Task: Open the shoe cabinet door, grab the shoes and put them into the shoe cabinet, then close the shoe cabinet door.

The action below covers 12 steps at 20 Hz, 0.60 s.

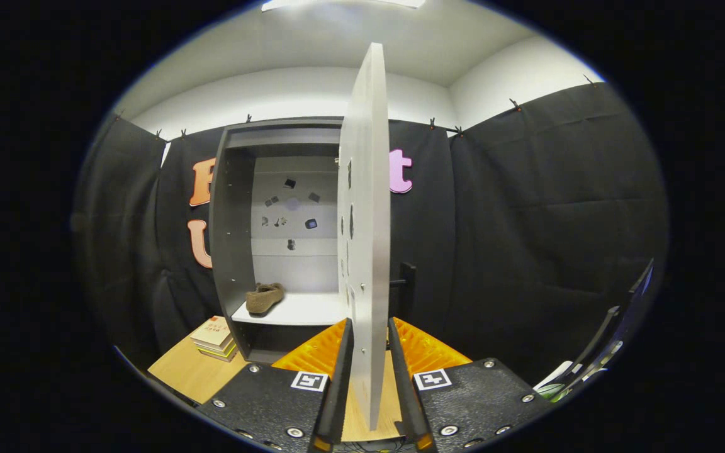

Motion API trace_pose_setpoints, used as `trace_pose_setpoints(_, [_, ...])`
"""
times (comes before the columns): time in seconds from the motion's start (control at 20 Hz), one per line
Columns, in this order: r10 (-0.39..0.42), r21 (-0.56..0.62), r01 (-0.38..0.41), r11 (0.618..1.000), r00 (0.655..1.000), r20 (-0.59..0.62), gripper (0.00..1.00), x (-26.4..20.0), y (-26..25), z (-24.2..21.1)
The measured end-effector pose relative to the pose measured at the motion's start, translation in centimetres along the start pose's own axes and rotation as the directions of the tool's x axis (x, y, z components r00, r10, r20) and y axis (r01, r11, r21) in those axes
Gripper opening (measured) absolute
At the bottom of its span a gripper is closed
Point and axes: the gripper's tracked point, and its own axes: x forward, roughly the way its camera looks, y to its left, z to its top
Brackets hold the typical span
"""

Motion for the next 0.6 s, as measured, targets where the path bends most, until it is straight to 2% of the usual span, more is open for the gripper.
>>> trace_pose_setpoints(0.3, [0.054, -0.002, -0.054, 0.999, 0.998, -0.021, 0.36, -0.6, 3.5, -1.0])
trace_pose_setpoints(0.6, [0.152, 0.040, -0.148, 0.988, 0.984, -0.098, 0.36, 0.0, 9.5, -5.8])
